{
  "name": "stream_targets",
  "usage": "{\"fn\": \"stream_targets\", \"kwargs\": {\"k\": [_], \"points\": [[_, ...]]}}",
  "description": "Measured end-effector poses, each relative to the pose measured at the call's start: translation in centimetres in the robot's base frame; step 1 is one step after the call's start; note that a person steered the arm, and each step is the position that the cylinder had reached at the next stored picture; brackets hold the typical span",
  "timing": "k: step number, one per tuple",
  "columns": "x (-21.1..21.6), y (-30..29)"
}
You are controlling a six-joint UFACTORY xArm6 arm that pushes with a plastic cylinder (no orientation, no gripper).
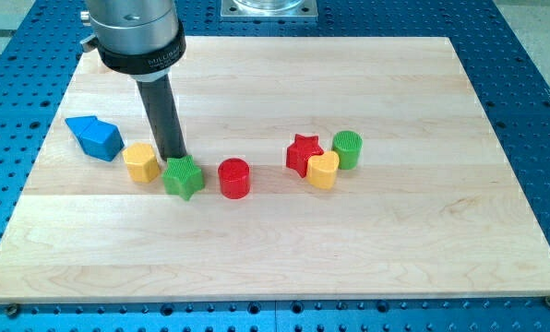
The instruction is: Slide the hexagon to the bottom left corner
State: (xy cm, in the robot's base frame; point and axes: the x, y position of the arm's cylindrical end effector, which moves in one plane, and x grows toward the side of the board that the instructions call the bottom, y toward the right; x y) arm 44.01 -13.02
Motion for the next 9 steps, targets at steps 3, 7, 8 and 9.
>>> {"fn": "stream_targets", "kwargs": {"k": [3, 7, 8, 9], "points": [[4.3, -5.2], [11.2, -5.0], [12.8, -5.6], [12.5, -6.9]]}}
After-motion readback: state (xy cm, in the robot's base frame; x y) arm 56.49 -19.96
